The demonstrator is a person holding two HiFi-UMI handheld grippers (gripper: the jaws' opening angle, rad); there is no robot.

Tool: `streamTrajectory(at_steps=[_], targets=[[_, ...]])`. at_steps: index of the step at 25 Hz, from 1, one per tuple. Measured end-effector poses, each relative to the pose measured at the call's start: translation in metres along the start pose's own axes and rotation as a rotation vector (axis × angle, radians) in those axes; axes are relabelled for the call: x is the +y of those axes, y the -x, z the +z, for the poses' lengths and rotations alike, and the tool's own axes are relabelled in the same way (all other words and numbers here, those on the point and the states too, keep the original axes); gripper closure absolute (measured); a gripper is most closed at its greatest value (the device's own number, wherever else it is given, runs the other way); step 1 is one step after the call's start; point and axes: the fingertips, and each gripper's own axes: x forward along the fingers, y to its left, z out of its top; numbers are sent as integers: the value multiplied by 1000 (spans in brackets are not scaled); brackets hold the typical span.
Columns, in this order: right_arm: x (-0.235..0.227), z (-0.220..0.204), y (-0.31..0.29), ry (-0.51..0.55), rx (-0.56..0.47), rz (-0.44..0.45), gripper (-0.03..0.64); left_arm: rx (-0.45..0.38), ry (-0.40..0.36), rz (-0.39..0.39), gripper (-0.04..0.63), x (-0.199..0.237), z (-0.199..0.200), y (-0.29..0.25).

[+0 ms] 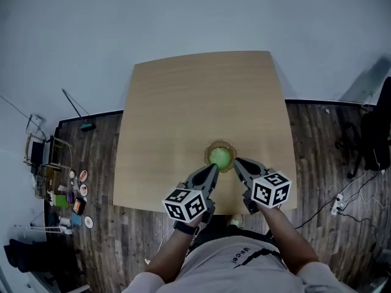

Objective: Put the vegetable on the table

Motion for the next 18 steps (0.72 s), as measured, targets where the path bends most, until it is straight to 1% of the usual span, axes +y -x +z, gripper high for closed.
streamTrajectory(at_steps=[3,6,10,15,18], targets=[[17,19,19,66,-60,1,601,-39,-51,-8,581,-19,12,16],[29,30,36,117,-105,-1,603,-70,-96,-11,581,-35,21,29],[43,37,52,149,-137,13,603,-114,-99,-27,582,-50,27,42],[61,36,66,168,-159,37,603,-123,-127,-34,583,-69,20,54],[63,32,72,171,-162,44,603,-125,-144,-31,581,-77,15,56]])
